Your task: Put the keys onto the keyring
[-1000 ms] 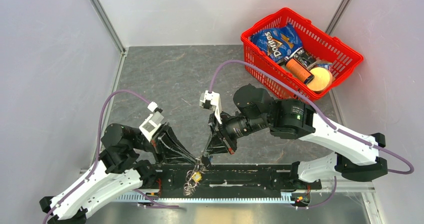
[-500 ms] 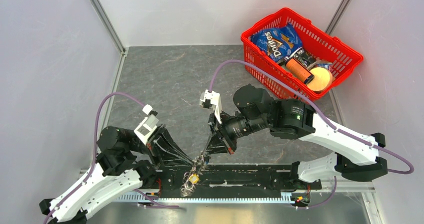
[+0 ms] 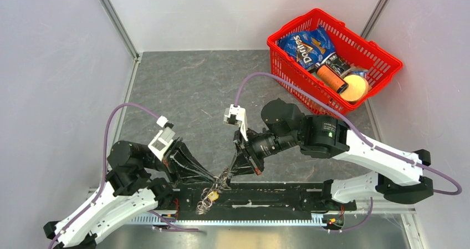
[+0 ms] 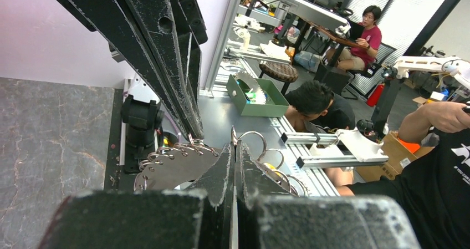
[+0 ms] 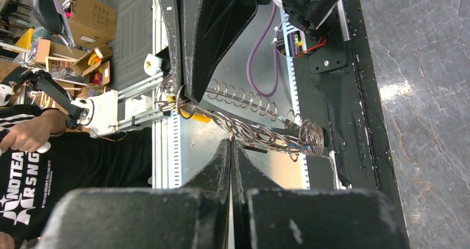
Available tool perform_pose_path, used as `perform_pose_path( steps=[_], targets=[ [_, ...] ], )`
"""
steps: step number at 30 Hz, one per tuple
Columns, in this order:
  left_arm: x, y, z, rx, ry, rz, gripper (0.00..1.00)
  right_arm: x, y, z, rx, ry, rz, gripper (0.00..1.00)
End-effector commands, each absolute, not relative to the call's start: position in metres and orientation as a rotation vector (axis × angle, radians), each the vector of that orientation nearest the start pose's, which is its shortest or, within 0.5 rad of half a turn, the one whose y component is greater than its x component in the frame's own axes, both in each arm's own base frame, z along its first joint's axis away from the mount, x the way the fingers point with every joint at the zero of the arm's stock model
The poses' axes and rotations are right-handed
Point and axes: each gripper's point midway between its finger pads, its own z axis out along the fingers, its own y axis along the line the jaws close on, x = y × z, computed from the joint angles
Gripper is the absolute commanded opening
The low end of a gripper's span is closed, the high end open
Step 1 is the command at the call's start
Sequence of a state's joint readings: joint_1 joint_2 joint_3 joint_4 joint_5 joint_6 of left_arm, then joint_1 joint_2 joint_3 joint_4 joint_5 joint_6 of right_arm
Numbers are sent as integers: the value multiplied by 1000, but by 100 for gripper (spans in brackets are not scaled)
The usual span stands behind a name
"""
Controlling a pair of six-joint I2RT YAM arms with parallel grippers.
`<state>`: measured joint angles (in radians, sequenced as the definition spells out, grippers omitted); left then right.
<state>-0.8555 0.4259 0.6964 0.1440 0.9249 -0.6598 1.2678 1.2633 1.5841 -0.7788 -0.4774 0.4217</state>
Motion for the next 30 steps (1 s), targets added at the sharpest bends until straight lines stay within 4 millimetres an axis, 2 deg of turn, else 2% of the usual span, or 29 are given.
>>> perform_pose_path(
  steps=[1,23,30],
  targets=[
    [-14,-216,405,1052,1033,-1713,2,2,347,383,-1265,1889,1524,0],
    [-10,-216,414,1029,1017,-1690,2,-3,339,382,-1256,1867,1552,0],
    [-10,-216,413,1029,1017,-1689,2,-5,339,386,-1262,1841,1572,14]
  ],
)
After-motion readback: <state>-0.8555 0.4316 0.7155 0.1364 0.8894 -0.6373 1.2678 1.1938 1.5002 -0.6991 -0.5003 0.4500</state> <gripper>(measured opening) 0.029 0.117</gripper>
